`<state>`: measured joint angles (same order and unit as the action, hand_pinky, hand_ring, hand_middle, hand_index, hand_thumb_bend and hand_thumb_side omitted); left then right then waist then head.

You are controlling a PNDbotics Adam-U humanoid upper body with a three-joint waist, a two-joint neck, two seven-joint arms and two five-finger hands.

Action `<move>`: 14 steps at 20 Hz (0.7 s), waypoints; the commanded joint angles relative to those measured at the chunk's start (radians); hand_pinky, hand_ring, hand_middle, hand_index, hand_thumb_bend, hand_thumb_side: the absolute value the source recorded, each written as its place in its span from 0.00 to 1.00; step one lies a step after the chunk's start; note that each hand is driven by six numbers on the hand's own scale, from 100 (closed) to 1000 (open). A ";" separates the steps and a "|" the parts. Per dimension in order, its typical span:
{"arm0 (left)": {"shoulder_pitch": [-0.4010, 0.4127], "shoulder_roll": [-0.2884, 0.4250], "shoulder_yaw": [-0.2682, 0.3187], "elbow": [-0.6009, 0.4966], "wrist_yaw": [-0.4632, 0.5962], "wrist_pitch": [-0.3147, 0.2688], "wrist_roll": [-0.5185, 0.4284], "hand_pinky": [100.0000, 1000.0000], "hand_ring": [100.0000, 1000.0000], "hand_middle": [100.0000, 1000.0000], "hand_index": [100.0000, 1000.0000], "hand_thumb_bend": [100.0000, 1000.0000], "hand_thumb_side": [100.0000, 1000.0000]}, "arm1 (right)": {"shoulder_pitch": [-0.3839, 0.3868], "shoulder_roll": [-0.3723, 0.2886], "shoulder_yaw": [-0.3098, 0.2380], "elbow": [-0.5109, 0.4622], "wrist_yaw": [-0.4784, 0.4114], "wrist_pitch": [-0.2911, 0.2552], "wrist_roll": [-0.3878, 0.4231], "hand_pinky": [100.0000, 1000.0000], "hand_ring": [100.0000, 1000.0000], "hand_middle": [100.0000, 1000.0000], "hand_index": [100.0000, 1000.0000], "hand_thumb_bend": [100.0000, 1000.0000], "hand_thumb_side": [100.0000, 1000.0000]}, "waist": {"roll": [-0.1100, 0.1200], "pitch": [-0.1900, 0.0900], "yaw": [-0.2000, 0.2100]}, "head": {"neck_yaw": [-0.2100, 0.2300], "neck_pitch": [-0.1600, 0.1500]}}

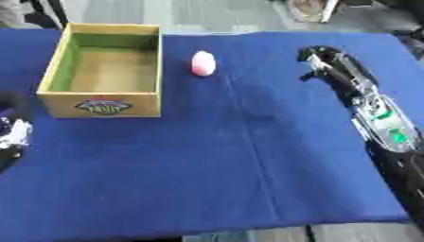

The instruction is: Pick up objects on the table and place them in the box.

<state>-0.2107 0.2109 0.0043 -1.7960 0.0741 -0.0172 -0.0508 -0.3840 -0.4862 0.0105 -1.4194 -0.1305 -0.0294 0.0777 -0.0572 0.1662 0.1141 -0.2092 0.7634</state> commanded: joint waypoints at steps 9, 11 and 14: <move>-0.006 0.013 0.005 -0.022 0.000 0.009 0.019 0.60 0.75 0.49 0.49 0.00 0.03 | -0.014 -0.019 -0.006 -0.019 0.001 0.001 -0.002 0.59 0.92 0.65 0.74 0.00 0.54 | 0.002 -0.016 -0.002 | -0.004 -0.005; -0.007 0.014 0.004 -0.022 -0.001 0.008 0.018 0.60 0.75 0.49 0.51 0.00 0.00 | -0.015 -0.021 -0.003 -0.020 0.003 0.001 0.000 0.59 0.92 0.65 0.74 0.00 0.53 | 0.002 -0.016 -0.001 | -0.003 -0.005; -0.008 0.015 0.003 -0.023 -0.003 0.004 0.009 0.60 0.75 0.50 0.58 0.01 0.00 | -0.024 -0.032 0.005 -0.023 0.010 -0.002 0.007 0.59 0.92 0.65 0.74 0.00 0.50 | 0.001 -0.014 0.001 | -0.003 -0.006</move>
<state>-0.2107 0.2110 0.0044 -1.7961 0.0735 -0.0104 -0.0373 -0.3906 -0.4879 0.0188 -1.4199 -0.1283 -0.0288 0.0816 -0.0577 0.1661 0.1157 -0.2101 0.7633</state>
